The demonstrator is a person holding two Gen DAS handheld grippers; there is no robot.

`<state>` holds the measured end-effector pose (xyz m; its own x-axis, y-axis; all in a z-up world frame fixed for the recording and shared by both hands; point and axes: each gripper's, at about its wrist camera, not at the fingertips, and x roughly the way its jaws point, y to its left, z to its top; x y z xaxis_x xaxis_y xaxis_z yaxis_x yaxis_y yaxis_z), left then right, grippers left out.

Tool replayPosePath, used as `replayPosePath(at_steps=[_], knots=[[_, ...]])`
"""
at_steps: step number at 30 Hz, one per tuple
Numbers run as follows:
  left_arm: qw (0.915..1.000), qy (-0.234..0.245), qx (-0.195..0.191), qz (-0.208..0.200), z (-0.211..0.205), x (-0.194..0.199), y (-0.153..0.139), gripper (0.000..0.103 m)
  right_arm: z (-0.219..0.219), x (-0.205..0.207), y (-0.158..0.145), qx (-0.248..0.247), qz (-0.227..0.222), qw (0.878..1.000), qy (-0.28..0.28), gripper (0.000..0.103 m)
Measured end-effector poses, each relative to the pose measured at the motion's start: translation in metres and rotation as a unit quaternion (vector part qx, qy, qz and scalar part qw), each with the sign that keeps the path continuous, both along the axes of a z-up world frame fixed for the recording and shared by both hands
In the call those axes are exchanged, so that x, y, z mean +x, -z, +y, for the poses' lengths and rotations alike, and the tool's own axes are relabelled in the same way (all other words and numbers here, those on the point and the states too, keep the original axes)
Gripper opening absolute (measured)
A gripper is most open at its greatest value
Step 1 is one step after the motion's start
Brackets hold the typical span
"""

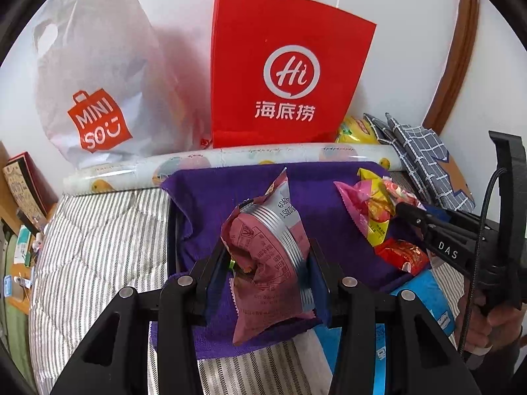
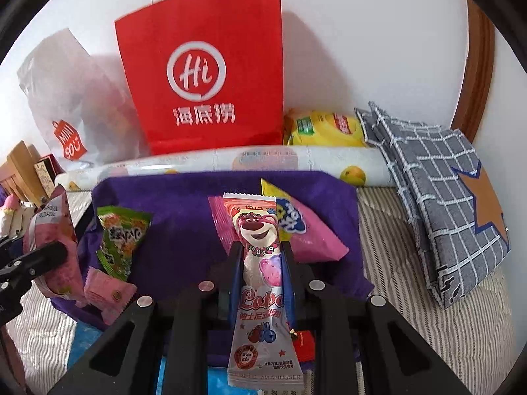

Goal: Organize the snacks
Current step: 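Lift and carry the ice-pop packet and maroon chip bag over the purple towel, then open the right tool to drop the ice-pop packet while the left tool releases the maroon bag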

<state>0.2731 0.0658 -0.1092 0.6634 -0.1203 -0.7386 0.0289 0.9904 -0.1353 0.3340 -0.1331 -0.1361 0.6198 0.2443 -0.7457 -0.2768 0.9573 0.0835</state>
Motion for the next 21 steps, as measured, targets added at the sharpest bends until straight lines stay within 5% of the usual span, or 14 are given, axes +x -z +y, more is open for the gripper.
replayPosePath(at_steps=[17,21], knots=[[0.9997,0.013,0.003,0.019,-0.008,0.005,0.011,0.046,-0.002,0.001,-0.001,-0.002,0.007,1.0,0.005,0.024],[0.9997,0.017,0.002,0.018,-0.009,0.004,0.011,0.046,-0.003,0.001,-0.003,-0.002,0.006,1.0,0.009,0.046]])
